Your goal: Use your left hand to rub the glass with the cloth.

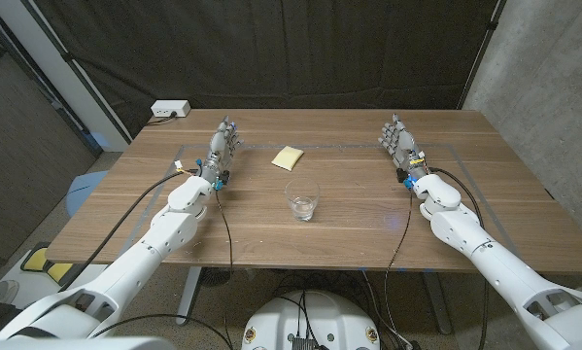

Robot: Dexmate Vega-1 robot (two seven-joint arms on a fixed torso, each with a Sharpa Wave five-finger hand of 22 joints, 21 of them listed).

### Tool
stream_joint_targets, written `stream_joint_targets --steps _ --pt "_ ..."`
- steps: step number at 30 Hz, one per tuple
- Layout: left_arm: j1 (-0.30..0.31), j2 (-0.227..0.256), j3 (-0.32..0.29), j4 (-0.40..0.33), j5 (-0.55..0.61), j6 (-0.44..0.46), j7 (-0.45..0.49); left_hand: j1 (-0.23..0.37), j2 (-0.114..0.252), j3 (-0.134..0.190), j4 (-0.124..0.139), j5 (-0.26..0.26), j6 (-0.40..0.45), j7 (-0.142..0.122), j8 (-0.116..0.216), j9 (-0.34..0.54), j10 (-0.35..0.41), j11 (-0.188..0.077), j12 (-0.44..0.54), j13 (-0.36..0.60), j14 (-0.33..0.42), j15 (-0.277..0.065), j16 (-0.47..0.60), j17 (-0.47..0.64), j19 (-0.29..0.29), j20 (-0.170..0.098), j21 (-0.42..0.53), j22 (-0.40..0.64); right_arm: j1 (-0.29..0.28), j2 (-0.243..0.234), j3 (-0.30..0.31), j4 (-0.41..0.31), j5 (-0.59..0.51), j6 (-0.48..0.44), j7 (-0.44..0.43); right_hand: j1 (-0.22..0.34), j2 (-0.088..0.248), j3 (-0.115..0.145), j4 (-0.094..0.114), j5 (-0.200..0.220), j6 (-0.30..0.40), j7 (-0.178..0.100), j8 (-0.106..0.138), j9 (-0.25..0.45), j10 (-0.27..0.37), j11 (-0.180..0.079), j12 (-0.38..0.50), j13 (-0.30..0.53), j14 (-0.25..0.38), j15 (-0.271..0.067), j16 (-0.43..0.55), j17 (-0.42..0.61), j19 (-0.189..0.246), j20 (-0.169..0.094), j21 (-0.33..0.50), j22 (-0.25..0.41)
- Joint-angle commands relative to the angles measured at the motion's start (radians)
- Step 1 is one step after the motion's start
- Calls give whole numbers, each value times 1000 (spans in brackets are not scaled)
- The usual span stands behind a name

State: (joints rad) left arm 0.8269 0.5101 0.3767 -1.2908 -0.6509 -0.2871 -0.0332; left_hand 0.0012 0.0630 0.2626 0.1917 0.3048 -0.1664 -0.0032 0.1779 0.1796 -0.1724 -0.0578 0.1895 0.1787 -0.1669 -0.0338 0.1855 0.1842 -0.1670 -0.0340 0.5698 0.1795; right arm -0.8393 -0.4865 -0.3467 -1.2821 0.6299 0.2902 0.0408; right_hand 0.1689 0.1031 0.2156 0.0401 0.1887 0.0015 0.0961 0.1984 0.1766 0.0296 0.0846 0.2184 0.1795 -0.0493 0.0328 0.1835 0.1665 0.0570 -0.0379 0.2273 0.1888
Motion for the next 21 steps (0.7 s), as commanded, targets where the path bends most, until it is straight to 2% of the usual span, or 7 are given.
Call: stream_joint_targets --steps 1,3,4,5,7,13,21 --pt "-18 0 14 16 -9 3 -4 -2 106 5 0 8 -256 0 7 2 -222 -6 10 2 -239 -27 7 2 -173 -80 3 3 -17 56 60 2 -74 -11 -14 -21 17 3 24 8 171 -6 50 22 290 39 118 34 346 24 98 30 125 57 57 22" --pt "-21 2 17 19 -10 4 -7 -2 106 5 0 9 -258 0 7 3 -221 -6 10 2 -238 -26 7 2 -173 -78 3 3 -18 59 65 6 -86 -2 -1 -1 8 11 8 7 211 -10 67 29 297 49 132 46 357 25 93 40 134 65 68 33" --pt "-23 2 18 21 -10 4 -8 -2 106 4 0 9 -257 1 7 3 -221 -4 10 2 -238 -25 8 2 -172 -77 3 3 -14 59 66 14 -90 4 18 18 -5 14 -10 5 173 -9 54 34 206 48 101 51 282 37 49 43 105 64 66 42" --pt "-24 1 18 23 -11 2 -9 -1 105 4 0 10 -258 0 7 3 -220 -4 10 2 -238 -25 8 2 -172 -76 2 3 -12 56 66 17 -92 3 37 30 -17 14 -25 2 81 -14 14 30 114 30 57 43 189 42 7 38 55 63 51 44" --pt "-26 2 20 23 -10 1 -9 -1 105 3 -1 10 -258 0 7 3 -220 -4 10 2 -238 -25 7 2 -171 -76 2 3 -9 57 69 22 -99 6 53 44 -31 12 -44 -1 -6 -25 -14 20 30 -14 15 31 108 47 -11 27 18 62 35 40" --pt "-31 6 24 22 -11 2 -10 -1 105 1 -1 12 -258 0 8 3 -219 -3 11 2 -238 -23 7 1 -172 -72 0 3 -15 68 81 19 -119 15 56 57 -38 12 -57 -1 -29 -30 -15 16 11 -16 5 24 78 44 -10 21 7 59 28 35" --pt "-37 8 30 24 -12 7 -14 0 105 0 -1 14 -252 -2 10 3 -214 -3 12 2 -235 -23 8 1 -170 -70 -1 3 -34 48 76 -6 -150 9 75 74 -49 11 -75 -2 -36 -20 -12 13 0 16 -1 20 82 60 -4 16 26 64 31 28"
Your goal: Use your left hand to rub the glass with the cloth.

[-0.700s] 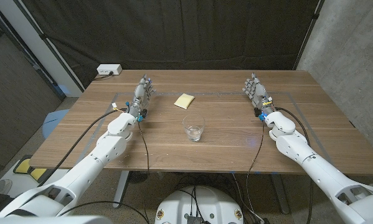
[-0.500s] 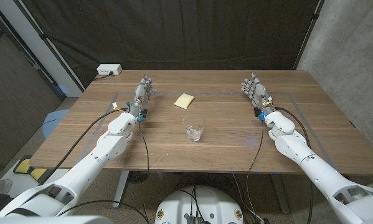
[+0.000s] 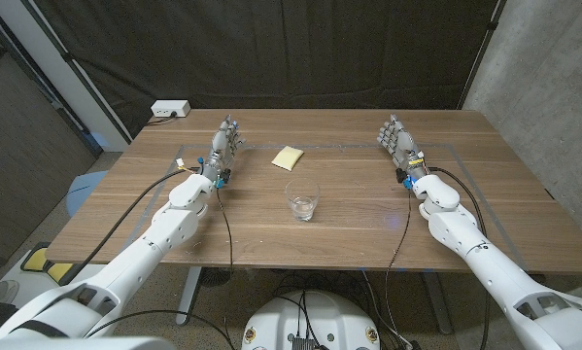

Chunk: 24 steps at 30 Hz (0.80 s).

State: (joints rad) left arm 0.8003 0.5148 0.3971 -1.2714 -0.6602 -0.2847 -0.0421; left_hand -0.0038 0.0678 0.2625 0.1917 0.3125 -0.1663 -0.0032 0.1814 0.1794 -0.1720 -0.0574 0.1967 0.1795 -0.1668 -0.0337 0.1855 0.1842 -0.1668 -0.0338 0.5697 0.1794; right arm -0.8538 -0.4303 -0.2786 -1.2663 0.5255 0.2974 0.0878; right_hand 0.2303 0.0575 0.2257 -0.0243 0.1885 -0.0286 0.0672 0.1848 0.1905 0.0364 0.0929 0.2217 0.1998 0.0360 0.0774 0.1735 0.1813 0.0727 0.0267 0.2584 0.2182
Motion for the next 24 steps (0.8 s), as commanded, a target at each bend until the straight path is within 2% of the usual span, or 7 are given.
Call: stream_joint_targets --steps 1,6,9,12,24 --pt "-11 3 11 5 -2 5 -6 5 100 -1 -1 6 -252 -2 7 3 -214 -3 5 1 -235 -23 8 1 -171 -70 -1 4 -23 -8 9 -25 -46 1 27 14 -5 1 -12 -2 -6 9 2 -1 -7 10 -5 -1 -4 16 6 1 10 -2 -1 -2" --pt "-14 4 15 4 -3 10 -10 5 100 -2 -2 8 -249 -3 8 3 -212 -4 6 1 -233 -23 8 1 -169 -70 -2 3 -43 -17 7 -42 -60 13 25 22 -18 -3 -22 -2 6 12 9 -1 -5 15 -4 -2 -6 18 7 1 7 -9 -4 -5" --pt "-15 6 18 1 -3 13 -14 5 100 -3 -2 8 -248 -5 8 3 -210 -3 6 1 -232 -23 8 1 -167 -67 -2 3 -65 -25 9 -65 -64 20 20 33 -27 -4 -33 -2 24 27 16 -2 8 21 1 -3 -5 12 9 0 11 -17 -5 -8" --pt "-13 10 20 -6 -2 16 -17 6 100 -4 -2 9 -246 -5 9 3 -208 -3 7 1 -231 -23 8 1 -167 -65 -3 3 -87 -32 11 -92 -70 26 7 37 -29 -4 -36 -2 26 28 17 -2 11 22 2 -4 -3 10 9 -1 14 -20 -5 -9" --pt "7 38 25 -57 -5 33 -24 7 99 -7 -3 12 -243 -6 9 3 -204 -3 7 1 -229 -24 8 1 -164 -62 -5 3 -197 -85 7 -237 -106 54 -52 49 -32 -3 -47 -2 34 25 19 -2 21 26 5 -5 -2 5 11 -1 16 -25 -6 -12"
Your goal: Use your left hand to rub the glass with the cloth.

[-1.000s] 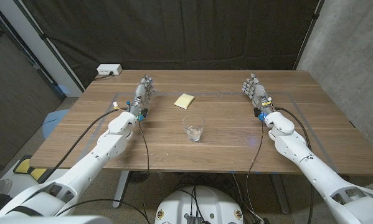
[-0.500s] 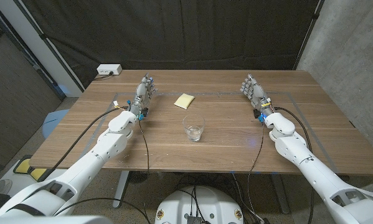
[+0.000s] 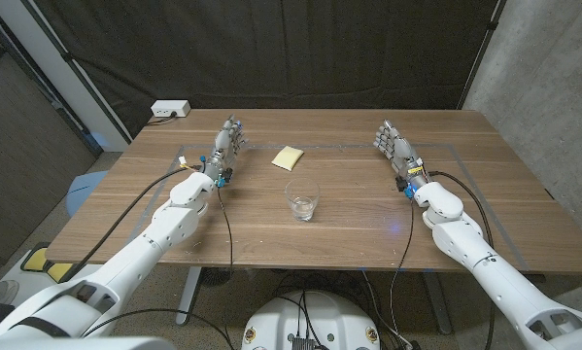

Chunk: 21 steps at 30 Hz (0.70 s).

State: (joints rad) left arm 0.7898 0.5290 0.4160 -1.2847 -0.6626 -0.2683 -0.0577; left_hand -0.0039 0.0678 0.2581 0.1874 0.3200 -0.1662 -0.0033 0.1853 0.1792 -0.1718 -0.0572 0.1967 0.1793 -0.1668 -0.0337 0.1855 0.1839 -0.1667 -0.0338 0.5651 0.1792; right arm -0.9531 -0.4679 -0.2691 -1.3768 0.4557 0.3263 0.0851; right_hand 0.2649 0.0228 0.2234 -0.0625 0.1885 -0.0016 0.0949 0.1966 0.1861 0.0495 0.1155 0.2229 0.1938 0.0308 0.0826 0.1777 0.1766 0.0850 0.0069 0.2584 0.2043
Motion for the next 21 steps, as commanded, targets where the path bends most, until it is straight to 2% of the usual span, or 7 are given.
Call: stream_joint_targets --steps 1,6,21 --pt "20 26 6 -49 -3 19 -8 7 99 -2 1 4 -242 -7 6 3 -204 -4 7 1 -228 -24 8 1 -164 -61 -1 3 -108 -51 -2 -140 -37 23 -57 16 2 0 -10 -2 8 -2 8 2 9 4 4 1 4 -1 7 3 3 -5 -7 2" --pt "28 38 8 -67 -5 26 -11 8 98 -4 1 6 -238 -9 7 3 -198 -8 9 1 -223 -24 9 1 -161 -42 -1 3 -154 -78 -8 -199 -58 27 -92 23 -1 -1 -16 -1 31 6 15 2 14 2 5 0 4 -3 7 3 5 -5 -8 0" --pt "13 49 20 -62 -6 30 -44 11 98 -7 -1 9 -224 -11 10 3 -182 -5 12 1 -215 -23 10 1 -153 -40 -3 3 -244 -139 -39 -301 -154 60 -203 38 -21 -6 -33 0 42 8 18 3 12 3 3 0 6 -3 8 3 9 3 -10 -3"
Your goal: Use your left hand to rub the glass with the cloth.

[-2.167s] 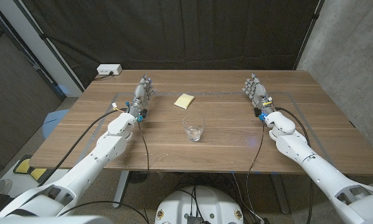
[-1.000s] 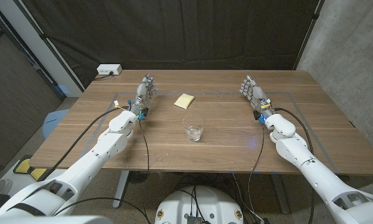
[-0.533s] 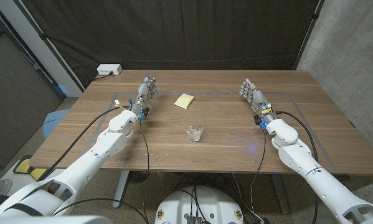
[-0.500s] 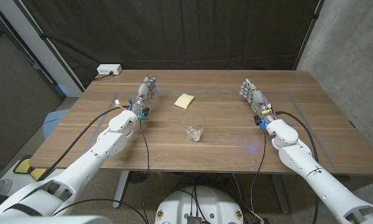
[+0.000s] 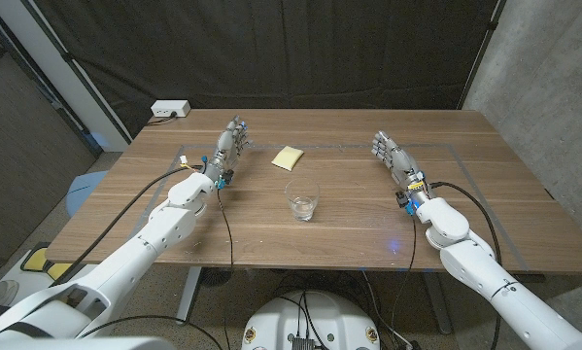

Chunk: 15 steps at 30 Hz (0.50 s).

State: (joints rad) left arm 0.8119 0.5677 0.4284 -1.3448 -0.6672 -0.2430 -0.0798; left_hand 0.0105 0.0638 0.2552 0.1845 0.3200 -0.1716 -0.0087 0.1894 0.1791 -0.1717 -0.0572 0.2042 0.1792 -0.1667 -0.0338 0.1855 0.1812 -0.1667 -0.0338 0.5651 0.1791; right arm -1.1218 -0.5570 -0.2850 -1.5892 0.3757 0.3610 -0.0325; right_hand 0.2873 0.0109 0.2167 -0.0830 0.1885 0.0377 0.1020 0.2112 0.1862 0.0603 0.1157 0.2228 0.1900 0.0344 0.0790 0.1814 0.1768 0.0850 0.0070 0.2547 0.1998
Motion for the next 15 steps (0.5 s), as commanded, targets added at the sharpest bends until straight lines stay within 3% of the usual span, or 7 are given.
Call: stream_joint_targets --steps 1,7,9,10,11,12,15 --pt "-11 10 8 -2 -1 4 -24 -3 102 -4 2 9 -218 -6 6 3 -183 -5 4 1 -216 -24 10 3 -153 -40 -3 3 -79 -54 -26 -94 -85 26 -95 17 -11 0 -13 0 3 2 3 3 1 3 3 4 3 1 5 3 9 5 -7 2" --pt "-16 13 8 3 -2 2 -32 -3 102 -4 2 10 -216 -4 6 4 -181 -3 4 2 -214 -23 10 3 -150 -40 -4 3 -102 -83 -46 -140 -145 7 -153 26 -55 -21 -32 8 -12 -11 -4 6 -9 -8 -2 4 7 -15 6 4 3 69 -14 -1" --pt "-17 15 8 5 -3 2 -36 -3 102 -5 2 11 -215 -4 6 4 -181 -4 4 2 -214 -23 10 3 -150 -40 -4 3 -109 -95 -55 -163 -169 -13 -171 29 -62 -24 -35 10 -24 -16 -8 7 -19 -12 -5 4 4 -24 5 4 4 78 -15 -1" --pt "-17 15 7 5 -3 1 -35 -2 102 -5 2 11 -216 -4 6 4 -181 -4 4 2 -214 -23 9 3 -150 -40 -5 3 -110 -104 -60 -173 -177 -22 -173 35 -70 -28 -39 14 -31 -21 -10 8 -25 -16 -8 4 6 -25 6 4 15 108 -13 -2" --pt "-17 16 7 5 -4 2 -36 -2 102 -5 2 11 -216 -3 5 4 -182 -5 3 2 -214 -23 9 3 -150 -40 -5 3 -111 -112 -66 -183 -193 -29 -180 41 -72 -29 -43 17 -51 -22 -17 9 -32 -18 -10 4 5 -26 5 3 17 115 -14 -3" --pt "-18 16 6 8 -6 1 -40 -2 102 -5 2 11 -216 -1 5 4 -182 -3 3 2 -214 -22 9 3 -150 -40 -6 3 -113 -118 -70 -194 -214 -39 -194 47 -73 -29 -45 19 -59 -24 -19 9 -46 -21 -15 4 5 -25 5 3 18 117 -15 -3" --pt "-20 16 5 12 -8 -3 -46 -2 102 -5 2 12 -216 1 5 4 -183 -3 3 2 -214 -21 9 3 -150 -40 -6 3 -120 -138 -80 -236 -287 -91 -248 65 -76 -29 -53 26 -79 -27 -21 10 -65 -28 -20 4 0 -17 3 3 1 79 -25 -4"
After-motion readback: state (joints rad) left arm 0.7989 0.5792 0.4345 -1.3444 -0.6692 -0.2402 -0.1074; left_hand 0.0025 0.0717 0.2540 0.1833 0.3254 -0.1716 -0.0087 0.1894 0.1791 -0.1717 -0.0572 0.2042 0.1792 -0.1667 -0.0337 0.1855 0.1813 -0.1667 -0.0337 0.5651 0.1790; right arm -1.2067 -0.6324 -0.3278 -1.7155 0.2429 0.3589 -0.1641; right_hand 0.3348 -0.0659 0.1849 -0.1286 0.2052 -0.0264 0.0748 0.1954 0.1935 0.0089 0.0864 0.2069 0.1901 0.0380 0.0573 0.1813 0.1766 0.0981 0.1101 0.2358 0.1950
